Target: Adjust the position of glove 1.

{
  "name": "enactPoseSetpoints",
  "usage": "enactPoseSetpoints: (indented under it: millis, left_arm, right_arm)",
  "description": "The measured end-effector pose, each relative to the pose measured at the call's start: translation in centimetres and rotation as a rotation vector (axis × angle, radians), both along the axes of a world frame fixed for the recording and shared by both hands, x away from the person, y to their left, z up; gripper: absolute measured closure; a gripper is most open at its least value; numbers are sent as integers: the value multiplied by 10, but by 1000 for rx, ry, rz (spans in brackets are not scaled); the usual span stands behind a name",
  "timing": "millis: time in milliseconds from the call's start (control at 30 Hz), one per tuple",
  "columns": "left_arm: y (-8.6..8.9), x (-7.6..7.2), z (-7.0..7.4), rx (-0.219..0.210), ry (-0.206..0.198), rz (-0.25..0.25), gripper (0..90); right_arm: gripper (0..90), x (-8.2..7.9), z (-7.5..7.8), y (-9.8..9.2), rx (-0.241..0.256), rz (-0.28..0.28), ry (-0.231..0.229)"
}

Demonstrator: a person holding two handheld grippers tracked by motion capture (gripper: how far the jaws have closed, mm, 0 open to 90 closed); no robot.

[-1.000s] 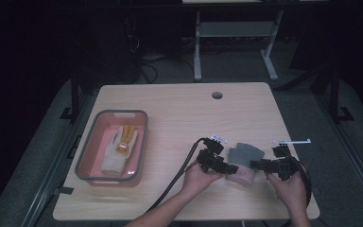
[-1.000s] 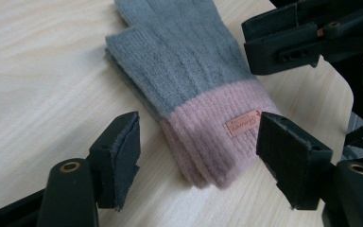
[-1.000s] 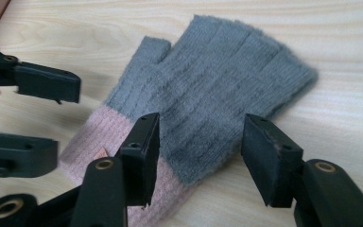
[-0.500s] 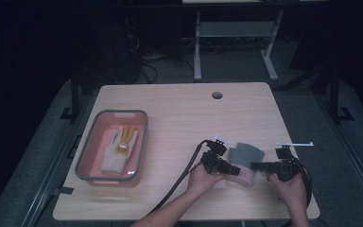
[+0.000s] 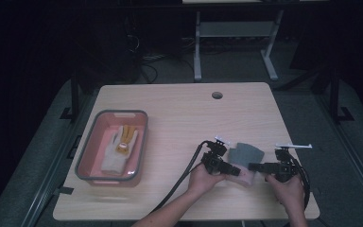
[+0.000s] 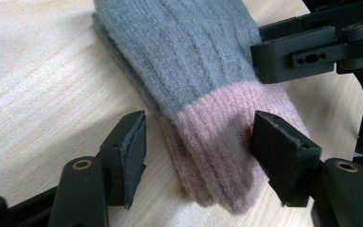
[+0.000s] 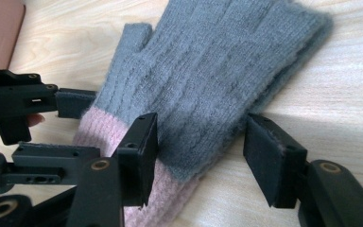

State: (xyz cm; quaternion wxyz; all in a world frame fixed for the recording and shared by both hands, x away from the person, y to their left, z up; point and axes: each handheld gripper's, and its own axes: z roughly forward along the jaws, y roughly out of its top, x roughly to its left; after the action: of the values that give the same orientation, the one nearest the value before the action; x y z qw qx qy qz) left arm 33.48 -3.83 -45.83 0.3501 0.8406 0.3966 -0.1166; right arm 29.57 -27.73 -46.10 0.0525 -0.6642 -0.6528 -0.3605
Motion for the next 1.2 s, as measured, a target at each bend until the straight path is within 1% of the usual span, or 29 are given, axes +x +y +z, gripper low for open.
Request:
enactPoseSetpoints:
  millis: [33, 100, 167, 233, 333, 400, 433, 467, 500, 567, 633, 733, 800, 833, 867, 933, 1067, 1200]
  left_arm:
    - [0, 0, -1, -9, 12, 2, 395]
    - [0, 2, -1, -13, 29, -3, 431]
    - [0, 2, -2, -18, 32, -7, 449]
    - [0, 3, -2, -24, 40, -5, 462]
    - [0, 5, -3, -33, 57, -5, 483]
    - [0, 6, -3, -40, 61, -4, 492]
    - [0, 6, -3, -42, 62, -4, 497]
    - [0, 6, -4, -49, 71, 8, 500]
    - [0, 7, -4, -45, 71, -1, 504]
    - [1, 8, -5, -54, 87, 3, 513]
    - [1, 9, -5, -64, 96, 10, 519]
    - [3, 9, -6, -82, 96, 12, 535]
    - [4, 10, -6, -105, 108, 24, 555]
    - [6, 11, -6, -111, 112, 16, 564]
    - [6, 11, -7, -122, 120, 27, 568]
    - [8, 12, -8, -134, 127, 32, 572]
    - [9, 12, -7, -140, 121, 28, 585]
    - [11, 11, -5, -143, 119, 34, 594]
  right_arm:
    - [463, 0, 0, 0, 5, -3, 2]
    - [489, 0, -2, 0, 28, -11, -2]
    - [519, 0, -4, 0, 52, -18, 1]
    - [542, -1, -5, 0, 62, -20, 5]
    - [590, 0, -9, 0, 104, -24, 12]
    - [614, 1, -10, -1, 125, -27, 21]
    - [629, 1, -12, -2, 144, -30, 27]
    - [637, 2, -13, -2, 154, -30, 29]
    - [651, 2, -13, -3, 161, -29, 29]
    - [685, 3, -14, -3, 169, -22, 25]
    - [723, 3, -13, -2, 165, -12, 13]
    - [754, 4, -10, 0, 152, 3, -9]
    - [761, 3, -10, 0, 155, 4, -10]
    - [764, 3, -9, -1, 161, 4, -13]
    - [766, 3, -9, -1, 167, 3, -17]
    - [768, 3, -8, -1, 168, 6, -25]
    - [771, 2, -5, 0, 169, 7, -40]
    - [772, 1, -2, 2, 175, 10, -52]
